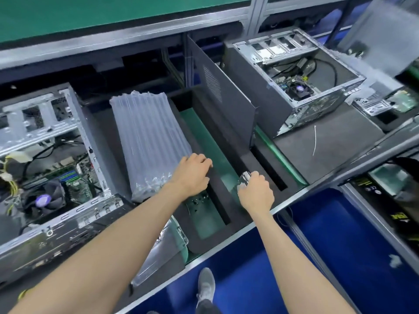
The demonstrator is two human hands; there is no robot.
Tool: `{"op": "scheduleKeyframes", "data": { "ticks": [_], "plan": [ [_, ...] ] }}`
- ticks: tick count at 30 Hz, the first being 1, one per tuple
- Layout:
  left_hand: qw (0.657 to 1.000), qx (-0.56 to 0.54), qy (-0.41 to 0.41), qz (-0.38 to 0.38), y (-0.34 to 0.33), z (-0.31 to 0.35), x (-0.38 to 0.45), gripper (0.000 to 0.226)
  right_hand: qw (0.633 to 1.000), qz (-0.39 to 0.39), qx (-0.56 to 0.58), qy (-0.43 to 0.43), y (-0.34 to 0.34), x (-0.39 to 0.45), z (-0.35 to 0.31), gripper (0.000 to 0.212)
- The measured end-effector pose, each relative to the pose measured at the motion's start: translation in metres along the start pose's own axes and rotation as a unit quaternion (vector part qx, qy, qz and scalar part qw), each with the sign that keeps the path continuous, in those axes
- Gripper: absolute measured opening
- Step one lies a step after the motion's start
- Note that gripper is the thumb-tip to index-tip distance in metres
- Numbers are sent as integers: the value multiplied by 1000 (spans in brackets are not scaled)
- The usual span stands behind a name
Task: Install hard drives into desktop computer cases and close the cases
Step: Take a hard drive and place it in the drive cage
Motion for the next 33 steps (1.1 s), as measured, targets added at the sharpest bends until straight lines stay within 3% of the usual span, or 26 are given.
{"op": "scheduleKeyframes", "data": {
  "ticks": [3, 7, 10, 13, 15, 18, 23, 27, 29, 31, 33],
  "plan": [
    [998, -4, 53, 32, 2, -11, 5, 48, 999, -29, -41, -10, -4, 8, 5, 31],
    [958, -27, 281, 60, 17, -52, 5, 77, 995, -27, -94, 18, 2, 13, 5, 35],
    [874, -159, 456, 63, 29, -91, 0, 97, 990, 23, -132, 46, 18, 10, -11, 34],
    [778, -302, 546, 70, 30, -118, -6, 111, 990, 69, -103, 70, 37, 8, -33, 31],
    [735, -370, 562, 78, 28, -128, -9, 116, 990, 99, -56, 84, 50, 7, -48, 28],
    [702, -454, 533, 127, 32, -133, -14, 107, 980, 161, -5, 115, 71, 1, -73, 24],
    [641, -637, 382, 193, 55, -114, -6, 88, 924, 325, 88, 182, 121, -21, -108, 25],
    [658, -686, 274, 147, 59, -56, 5, 92, 872, 418, 101, 233, 159, -39, -134, 29],
    [697, -680, 222, 53, 49, -17, 10, 90, 854, 436, 120, 260, 168, -43, -145, 29],
    [753, -632, 168, -76, 36, 12, 15, 65, 852, 420, 150, 274, 166, -41, -152, 28],
    [806, -560, 166, -99, 31, 12, 14, 23, 864, 386, 165, 279, 155, -35, -155, 28]
  ]
}}
Point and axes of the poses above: each hand's wrist, its own x-axis towards the middle knuckle, its own y-axis out of the back of the hand, z = x × y, the point moved 5 cm from there along x, towards the middle knuckle, and after that the axes turned 10 degrees about y, right-handed, at the moved point
